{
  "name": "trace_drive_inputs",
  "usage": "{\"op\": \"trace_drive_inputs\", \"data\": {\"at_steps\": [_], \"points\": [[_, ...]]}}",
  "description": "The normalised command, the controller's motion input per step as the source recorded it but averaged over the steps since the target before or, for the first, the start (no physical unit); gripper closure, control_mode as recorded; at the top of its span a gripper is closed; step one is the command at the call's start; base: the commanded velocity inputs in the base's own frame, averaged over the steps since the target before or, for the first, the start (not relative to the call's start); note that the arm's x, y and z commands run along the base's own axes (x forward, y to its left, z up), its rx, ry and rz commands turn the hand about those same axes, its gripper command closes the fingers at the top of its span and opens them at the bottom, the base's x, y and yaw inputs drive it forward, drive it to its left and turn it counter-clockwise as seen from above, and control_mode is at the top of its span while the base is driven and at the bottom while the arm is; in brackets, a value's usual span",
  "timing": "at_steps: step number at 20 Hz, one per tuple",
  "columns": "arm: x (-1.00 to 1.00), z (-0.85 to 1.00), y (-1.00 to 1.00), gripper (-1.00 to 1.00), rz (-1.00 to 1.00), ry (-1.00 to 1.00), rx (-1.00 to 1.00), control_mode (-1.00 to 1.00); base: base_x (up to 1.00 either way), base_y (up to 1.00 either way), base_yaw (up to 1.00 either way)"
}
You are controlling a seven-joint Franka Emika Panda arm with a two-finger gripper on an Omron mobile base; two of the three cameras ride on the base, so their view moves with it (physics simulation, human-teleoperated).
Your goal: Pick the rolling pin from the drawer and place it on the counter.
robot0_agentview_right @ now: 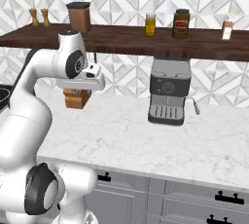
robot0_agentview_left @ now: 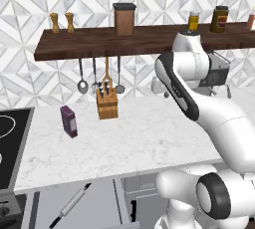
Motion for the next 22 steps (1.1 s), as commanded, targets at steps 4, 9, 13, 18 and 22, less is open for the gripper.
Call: {"op": "trace_drive_inputs", "data": {"at_steps": [4,9,13,18,22], "points": [[-0.23,-0.07,0.0,-1.0,0.0,0.0,0.0,-1.0,0.0,0.0,0.0],[-0.48,-0.28,0.0,-1.0,0.0,0.0,0.0,-1.0,0.0,0.0,0.0],[-0.37,-0.48,0.0,-1.0,0.0,-0.01,0.0,-1.0,0.0,0.0,0.0],[-0.24,-0.49,0.02,-1.0,0.02,0.0,-0.01,-1.0,0.0,0.0,0.0],[0.0,0.0,0.0,-1.0,0.0,0.0,0.0,1.0,-0.24,0.0,0.16]]}}
